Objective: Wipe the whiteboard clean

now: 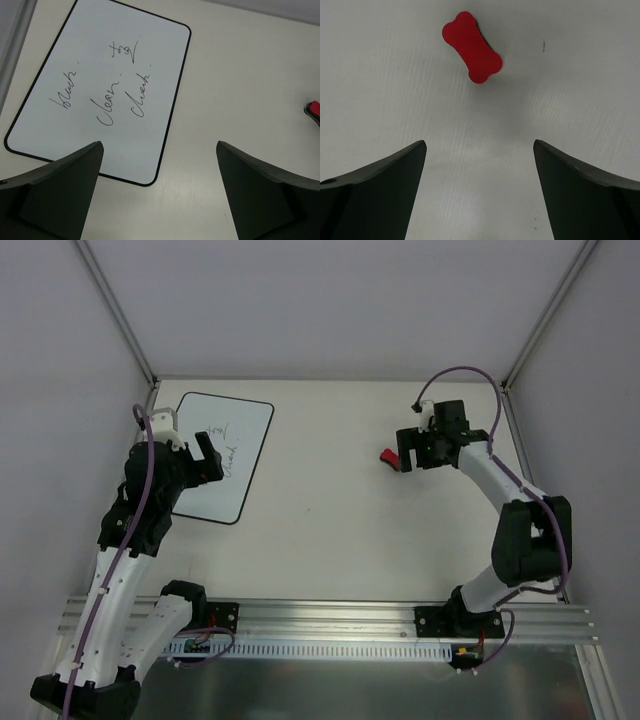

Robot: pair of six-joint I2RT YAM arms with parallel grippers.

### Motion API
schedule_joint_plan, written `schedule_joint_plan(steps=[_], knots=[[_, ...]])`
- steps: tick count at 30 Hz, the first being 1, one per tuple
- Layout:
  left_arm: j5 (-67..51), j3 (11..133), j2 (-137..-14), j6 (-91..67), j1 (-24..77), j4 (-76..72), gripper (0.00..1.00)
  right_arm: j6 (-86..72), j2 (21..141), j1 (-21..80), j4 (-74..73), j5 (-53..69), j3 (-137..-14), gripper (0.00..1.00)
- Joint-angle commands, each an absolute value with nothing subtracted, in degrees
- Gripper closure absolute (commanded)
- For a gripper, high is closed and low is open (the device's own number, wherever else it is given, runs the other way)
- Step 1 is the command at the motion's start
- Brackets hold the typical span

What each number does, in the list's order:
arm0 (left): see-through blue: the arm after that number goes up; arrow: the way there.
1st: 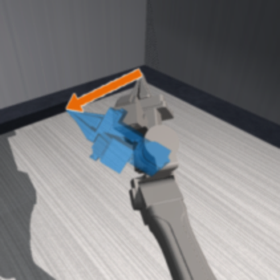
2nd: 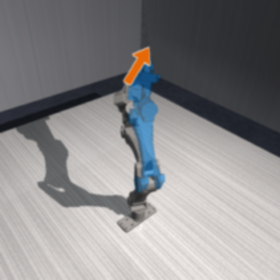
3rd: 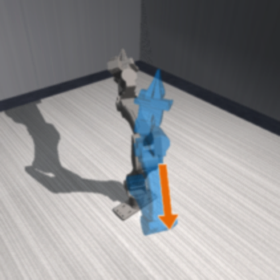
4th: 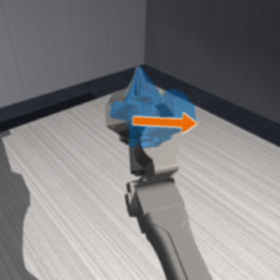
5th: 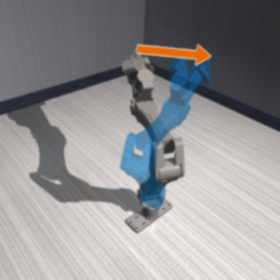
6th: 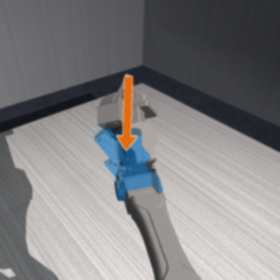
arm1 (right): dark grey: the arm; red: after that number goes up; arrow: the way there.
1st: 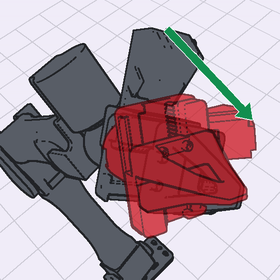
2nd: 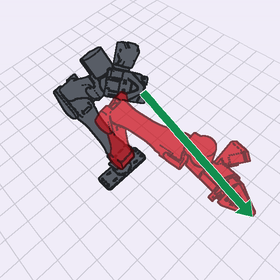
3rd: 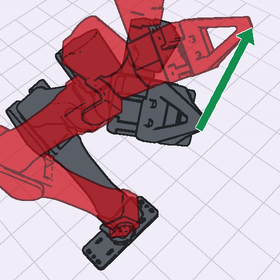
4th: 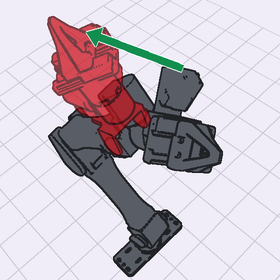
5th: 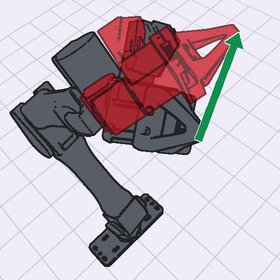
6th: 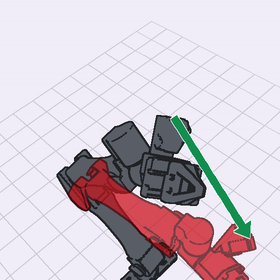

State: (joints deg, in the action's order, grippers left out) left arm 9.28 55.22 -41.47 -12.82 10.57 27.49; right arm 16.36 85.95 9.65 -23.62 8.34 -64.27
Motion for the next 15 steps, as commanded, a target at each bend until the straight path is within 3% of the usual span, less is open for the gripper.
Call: schedule_joint_plan(steps=[1, 7, 15], knots=[[8.00, 54.49, -43.06, -15.47, 11.25, 26.54, 0.01, 25.57, 92.62, 12.12, -22.59, 9.05, -71.27, 0.08], [9.93, 54.23, -45.61, -16.00, 11.25, 26.54, 0.01, 26.54, 105.97, 13.89, -23.73, 11.78, -79.79, 0.13], [10.90, 53.88, -46.14, -16.61, 11.25, 26.54, 0.01, 24.53, 114.52, 14.68, -25.40, 10.90, -88.23, 0.17]])
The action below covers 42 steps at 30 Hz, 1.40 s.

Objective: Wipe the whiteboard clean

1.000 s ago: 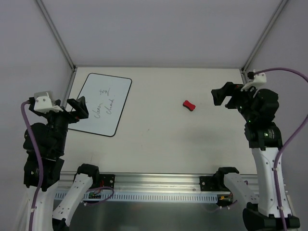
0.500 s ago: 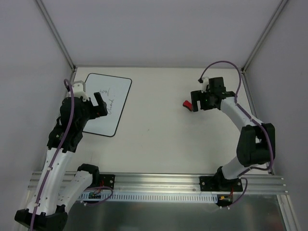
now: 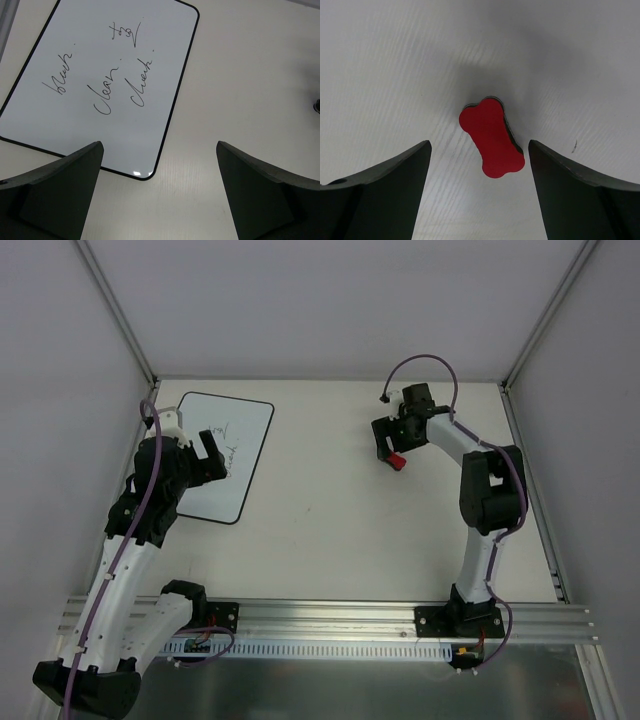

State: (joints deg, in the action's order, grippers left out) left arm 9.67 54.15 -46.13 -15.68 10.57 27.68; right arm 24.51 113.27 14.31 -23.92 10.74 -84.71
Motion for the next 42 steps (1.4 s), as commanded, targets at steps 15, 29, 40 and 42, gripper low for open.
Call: schedule_joint_plan(steps=[15, 29, 40, 42], knots=[[11.69, 52.91, -45.53, -16.26, 11.25, 26.54, 0.01, 21.09, 121.29, 14.68, -35.24, 9.58, -95.27, 0.24], [11.08, 52.56, -44.30, -16.08, 11.25, 26.54, 0.01, 20.74, 121.11, 14.68, -37.18, 8.70, -95.71, 0.32], [11.07, 52.03, -43.07, -16.26, 11.25, 26.54, 0.01, 18.99, 121.55, 15.21, -36.04, 5.01, -96.68, 0.46], [11.42, 51.86, -43.07, -16.35, 11.25, 26.54, 0.01, 18.72, 121.55, 15.21, -35.77, 4.92, -96.68, 0.48]])
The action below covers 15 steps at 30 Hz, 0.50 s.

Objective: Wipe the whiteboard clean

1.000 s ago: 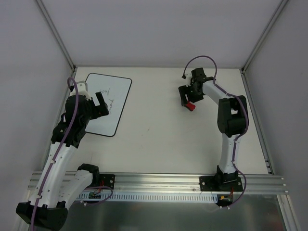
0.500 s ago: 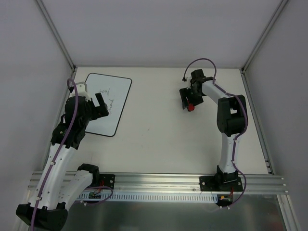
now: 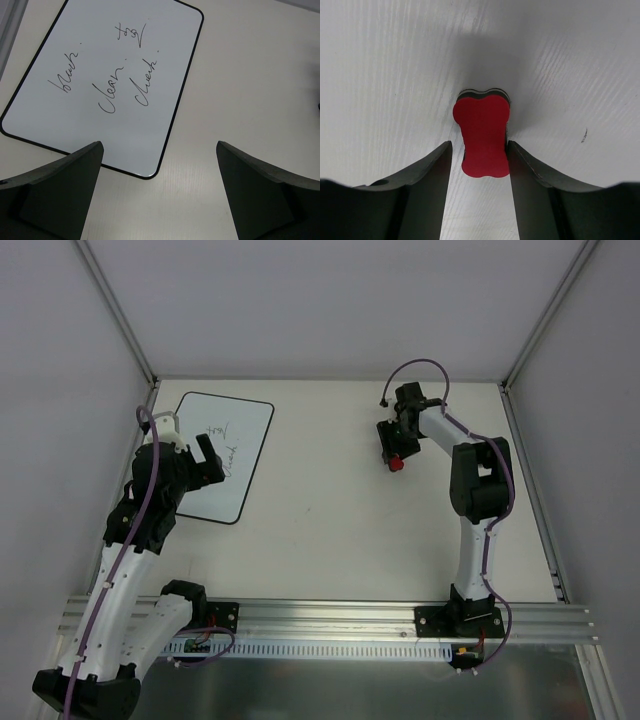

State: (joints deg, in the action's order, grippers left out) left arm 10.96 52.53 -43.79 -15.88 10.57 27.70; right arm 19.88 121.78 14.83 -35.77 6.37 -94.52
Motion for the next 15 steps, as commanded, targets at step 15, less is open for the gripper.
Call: schedule_joint_plan(steps=[15], knots=[[11.16, 55.19, -54.20, -19.95, 11.25, 26.46, 0.01, 17.93, 121.73, 15.20, -35.68, 4.04, -96.50, 0.66]])
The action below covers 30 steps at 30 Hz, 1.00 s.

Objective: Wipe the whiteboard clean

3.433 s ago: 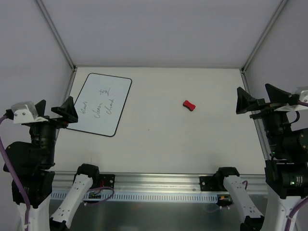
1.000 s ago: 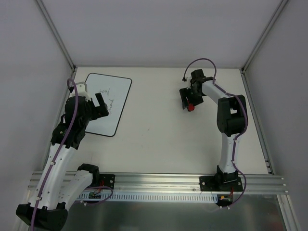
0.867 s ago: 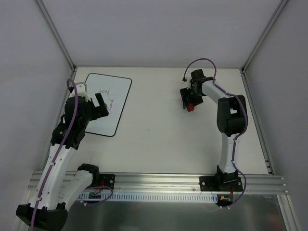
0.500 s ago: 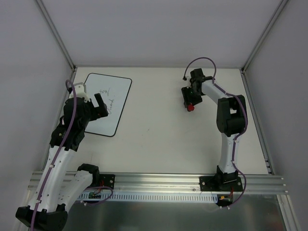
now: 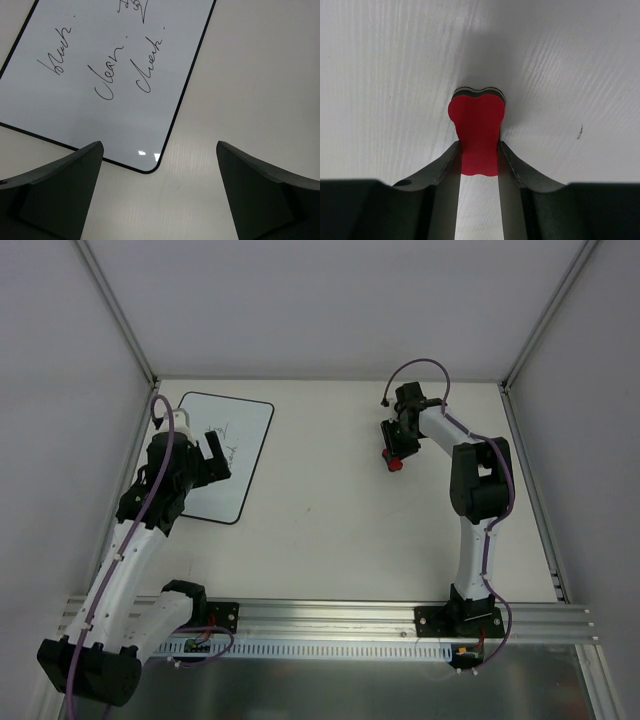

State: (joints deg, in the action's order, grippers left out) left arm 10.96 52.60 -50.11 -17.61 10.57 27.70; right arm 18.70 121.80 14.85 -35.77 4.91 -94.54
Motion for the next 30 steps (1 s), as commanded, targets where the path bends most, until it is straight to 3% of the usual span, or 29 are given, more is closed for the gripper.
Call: schedule_joint_plan(steps=[1, 5, 18, 30], knots=[[11.60, 56.50, -55.79, -20.21, 11.16, 26.46, 0.01, 17.76, 121.55, 15.21, -35.68, 4.48, -96.24, 0.67], [11.96, 61.33, -65.63, -22.23, 7.75, 26.28, 0.01, 17.58, 120.06, 15.82, -35.33, 5.80, -94.75, 0.73], [8.79, 89.02, -102.62, -19.69, -6.58, 25.93, 0.01, 14.94, 109.43, 19.68, -28.48, 8.52, -84.03, 0.77], [4.93, 104.41, -121.62, -12.22, -14.85, 26.02, 0.01, 13.54, 101.79, 26.72, -25.75, 8.17, -77.17, 0.76]])
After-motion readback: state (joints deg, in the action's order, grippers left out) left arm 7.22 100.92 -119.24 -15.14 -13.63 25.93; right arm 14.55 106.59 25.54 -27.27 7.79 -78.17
